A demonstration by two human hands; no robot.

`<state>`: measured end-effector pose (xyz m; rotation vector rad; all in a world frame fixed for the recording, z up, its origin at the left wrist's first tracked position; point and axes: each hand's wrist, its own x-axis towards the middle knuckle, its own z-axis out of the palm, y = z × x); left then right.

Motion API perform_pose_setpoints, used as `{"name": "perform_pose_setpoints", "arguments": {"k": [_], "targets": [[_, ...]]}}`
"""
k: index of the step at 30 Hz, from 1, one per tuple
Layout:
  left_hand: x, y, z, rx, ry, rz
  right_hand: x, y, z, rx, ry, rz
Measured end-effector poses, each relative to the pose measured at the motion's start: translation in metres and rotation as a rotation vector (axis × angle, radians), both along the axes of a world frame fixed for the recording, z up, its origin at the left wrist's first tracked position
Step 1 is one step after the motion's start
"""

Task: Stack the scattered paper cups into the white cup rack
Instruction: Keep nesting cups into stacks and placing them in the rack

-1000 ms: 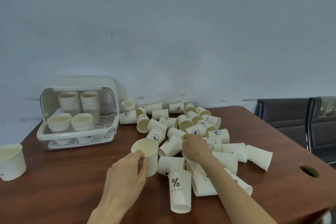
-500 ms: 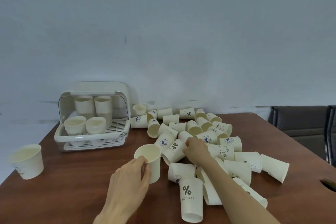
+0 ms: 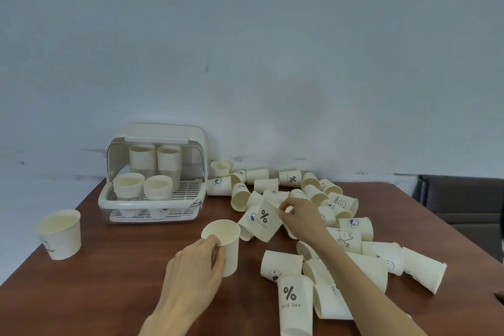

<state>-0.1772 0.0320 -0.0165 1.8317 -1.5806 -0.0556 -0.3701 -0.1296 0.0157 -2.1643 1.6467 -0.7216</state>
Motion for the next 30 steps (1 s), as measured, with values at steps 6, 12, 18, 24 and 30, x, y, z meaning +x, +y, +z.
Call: {"name": "perform_pose_setpoints", "arguments": {"k": [6, 12, 18, 24, 30], "targets": [[0.016, 0.0, 0.002, -0.003, -0.003, 0.036, 0.023, 0.013, 0.005, -0.007, -0.017, 0.05], [0.039, 0.006, 0.0, -0.007, 0.018, 0.086, 0.052, 0.027, 0.004, -0.046, -0.03, 0.154], [0.065, 0.016, -0.001, 0.009, 0.019, 0.145, 0.086, 0.037, -0.001, -0.072, -0.02, 0.241], [0.087, 0.023, -0.001, 0.023, 0.026, 0.191, 0.119, 0.039, -0.003, -0.111, -0.015, 0.296], [0.106, 0.027, -0.002, 0.02, 0.035, 0.218, 0.151, 0.035, -0.007, -0.138, -0.019, 0.34]]}}
